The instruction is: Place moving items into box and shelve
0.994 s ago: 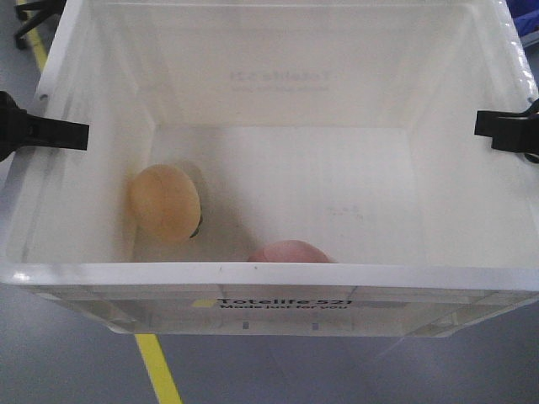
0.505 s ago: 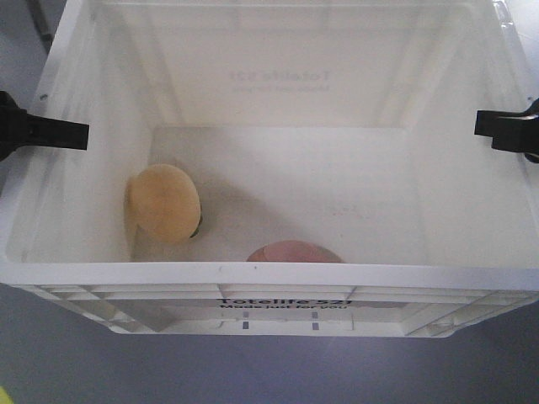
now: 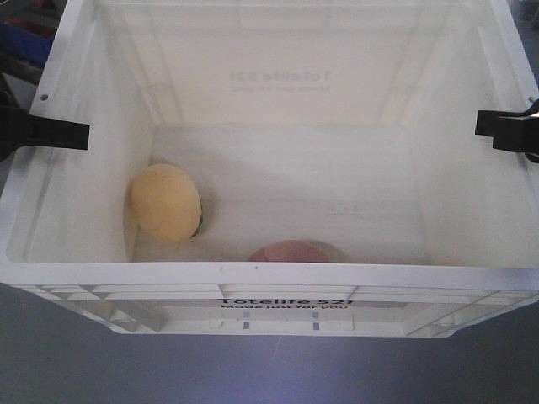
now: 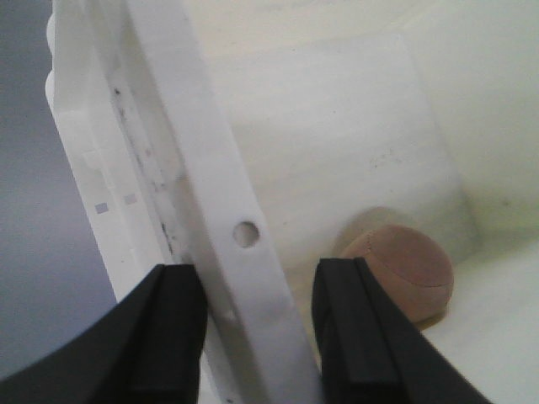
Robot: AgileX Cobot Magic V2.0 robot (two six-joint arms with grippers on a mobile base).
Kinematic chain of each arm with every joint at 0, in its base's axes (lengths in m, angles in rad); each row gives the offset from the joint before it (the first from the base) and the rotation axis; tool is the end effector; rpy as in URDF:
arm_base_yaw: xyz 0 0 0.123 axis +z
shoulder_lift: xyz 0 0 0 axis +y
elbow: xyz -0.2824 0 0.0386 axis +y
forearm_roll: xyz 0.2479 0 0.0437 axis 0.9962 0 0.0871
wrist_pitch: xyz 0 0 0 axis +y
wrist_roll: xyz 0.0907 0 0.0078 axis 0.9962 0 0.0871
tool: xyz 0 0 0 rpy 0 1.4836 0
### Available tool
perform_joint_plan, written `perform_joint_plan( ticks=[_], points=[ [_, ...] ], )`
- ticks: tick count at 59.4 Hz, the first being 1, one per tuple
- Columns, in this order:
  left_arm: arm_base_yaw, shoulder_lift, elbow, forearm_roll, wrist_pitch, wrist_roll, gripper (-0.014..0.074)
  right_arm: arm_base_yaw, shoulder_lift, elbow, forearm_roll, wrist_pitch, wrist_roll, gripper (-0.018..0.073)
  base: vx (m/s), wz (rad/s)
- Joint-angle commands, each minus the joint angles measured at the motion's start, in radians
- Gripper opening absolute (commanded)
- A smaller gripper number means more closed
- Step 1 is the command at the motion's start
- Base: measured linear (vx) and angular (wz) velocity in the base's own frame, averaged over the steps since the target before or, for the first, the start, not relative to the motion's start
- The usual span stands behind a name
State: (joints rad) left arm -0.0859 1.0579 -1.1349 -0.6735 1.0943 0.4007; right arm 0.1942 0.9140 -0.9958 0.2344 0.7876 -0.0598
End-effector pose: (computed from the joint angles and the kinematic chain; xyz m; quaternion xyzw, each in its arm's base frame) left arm 0.1853 -0.0666 0.3950 0.1659 0.8818 -0.2758 0.3447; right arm 0.1692 0.0486 0.3829 -0.0767 0.8801 0.1418 0.4467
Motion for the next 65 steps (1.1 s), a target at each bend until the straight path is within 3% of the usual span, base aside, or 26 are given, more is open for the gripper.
perform_joint_plan(
  ticks=[1, 33, 65],
  points=[
    [-0.014, -0.027, -0.046, -0.143, -0.085, 0.03, -0.0006, 0.003, -0.021, -0.044, 0.087, -0.138, -0.026, -0.0006, 0.28, -0.54],
    [-0.014, -0.027, -0.046, -0.143, -0.085, 0.03, -0.0006, 0.003, -0.021, -0.044, 0.087, -0.138, -0.026, -0.0006, 0.29, -0.45],
    [-0.014, -0.027, -0.046, -0.143, -0.085, 0.03, -0.0006, 0.003, -0.026, -0.044, 0.087, -0.135, -0.026, -0.0006, 0.36, -0.19]
  ],
)
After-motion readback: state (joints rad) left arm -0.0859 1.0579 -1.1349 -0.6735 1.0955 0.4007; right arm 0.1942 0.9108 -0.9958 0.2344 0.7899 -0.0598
